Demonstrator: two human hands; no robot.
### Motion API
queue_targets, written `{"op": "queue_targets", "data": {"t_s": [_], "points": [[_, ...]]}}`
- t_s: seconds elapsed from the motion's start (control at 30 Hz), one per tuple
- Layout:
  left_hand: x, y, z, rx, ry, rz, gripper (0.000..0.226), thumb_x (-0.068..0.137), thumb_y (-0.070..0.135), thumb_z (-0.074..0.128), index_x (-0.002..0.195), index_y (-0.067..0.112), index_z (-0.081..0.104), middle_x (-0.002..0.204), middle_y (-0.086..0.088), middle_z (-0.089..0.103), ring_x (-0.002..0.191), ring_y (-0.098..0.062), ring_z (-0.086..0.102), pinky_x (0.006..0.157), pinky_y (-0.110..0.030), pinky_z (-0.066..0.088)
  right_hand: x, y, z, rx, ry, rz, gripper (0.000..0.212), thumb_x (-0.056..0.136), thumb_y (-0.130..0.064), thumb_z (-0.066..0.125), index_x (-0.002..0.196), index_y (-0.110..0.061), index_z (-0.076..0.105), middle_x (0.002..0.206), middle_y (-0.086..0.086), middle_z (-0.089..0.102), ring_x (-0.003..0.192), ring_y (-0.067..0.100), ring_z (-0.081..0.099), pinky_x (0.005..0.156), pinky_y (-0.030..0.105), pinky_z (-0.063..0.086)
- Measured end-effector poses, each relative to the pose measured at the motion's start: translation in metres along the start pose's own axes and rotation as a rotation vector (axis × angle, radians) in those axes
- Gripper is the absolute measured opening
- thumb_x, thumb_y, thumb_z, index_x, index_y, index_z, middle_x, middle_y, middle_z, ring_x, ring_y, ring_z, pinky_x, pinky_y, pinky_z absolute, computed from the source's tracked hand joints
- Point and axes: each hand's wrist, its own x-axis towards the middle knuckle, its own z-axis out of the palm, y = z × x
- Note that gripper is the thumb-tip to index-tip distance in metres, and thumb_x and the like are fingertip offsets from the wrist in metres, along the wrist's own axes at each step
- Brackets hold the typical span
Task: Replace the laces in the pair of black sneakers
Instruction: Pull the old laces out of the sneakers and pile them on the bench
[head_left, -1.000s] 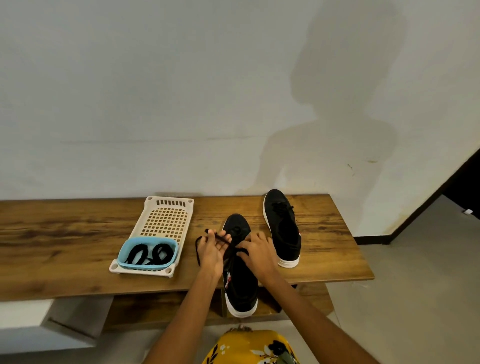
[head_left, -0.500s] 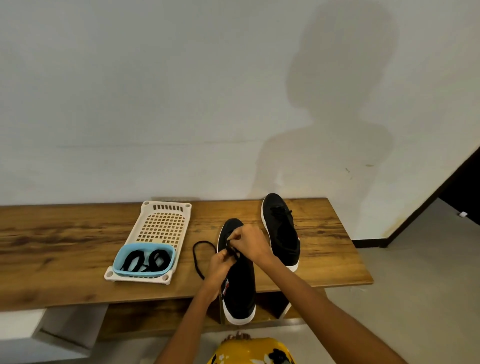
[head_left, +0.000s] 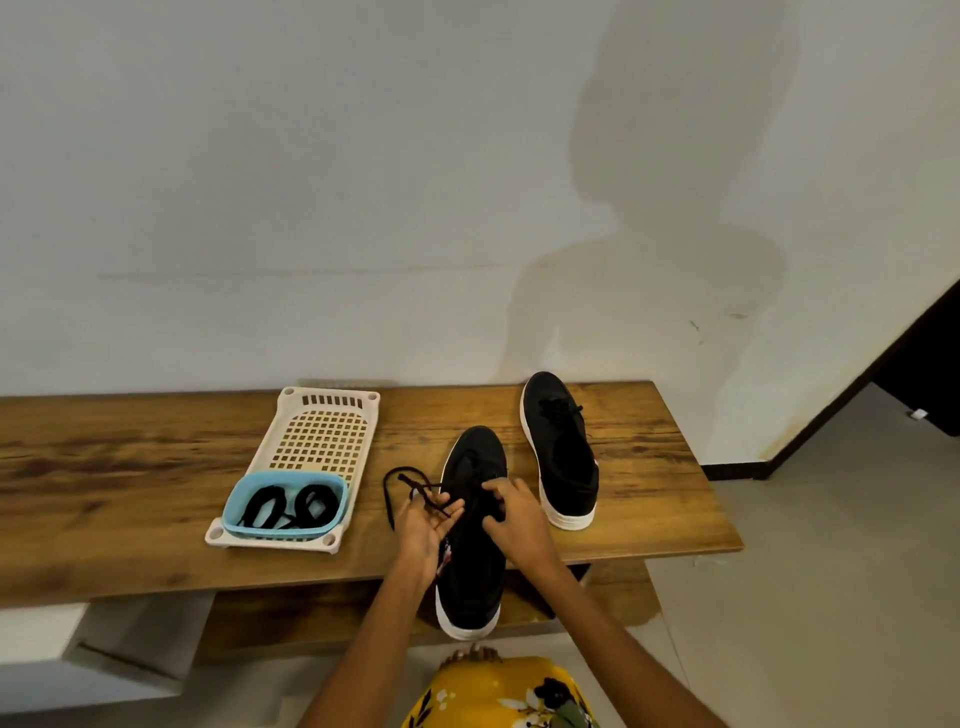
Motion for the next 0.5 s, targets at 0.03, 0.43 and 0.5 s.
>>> {"op": "queue_targets", "data": {"t_s": [0.03,0.43,0.5], "points": [[0.001,0.001,0.002,0.082,0.037,0.038,0.025,0.101,0.021,0.039,0.081,0.009,0.049,0.076,-0.012,0.055,0.070,-0.026,0.059,0.061,-0.031,0.053,0.000,0.003,-0.002,0.043,0.018,-0.001,0.044,0.085,-0.008,0.061,0.127,-0.018,0.054,0.124,0.003,0.052,0.111,0.018,0.055,0.089,0.027,0.049],[-0.007,0.005,-0.004,1.517,-0.345,0.552,0.053,0.084,0.010,0.058,0.133,0.021,0.044,0.129,-0.005,0.043,0.113,-0.019,0.049,0.083,-0.019,0.040,0.023,-0.015,0.000,-0.248,0.043,-0.050,0.012,0.092,-0.013,0.052,0.104,-0.011,0.055,0.110,0.005,0.055,0.091,0.024,0.060,0.068,0.031,0.045],[-0.006,0.006,-0.008,1.438,-0.195,0.571,0.043,0.084,0.008,0.057,0.125,0.021,0.052,0.126,-0.007,0.048,0.108,-0.018,0.052,0.081,-0.020,0.041,0.024,-0.008,0.002,-0.057,0.125,0.018,0.013,0.092,-0.023,0.058,0.099,-0.012,0.056,0.099,0.002,0.059,0.087,0.019,0.061,0.071,0.030,0.047]]}}
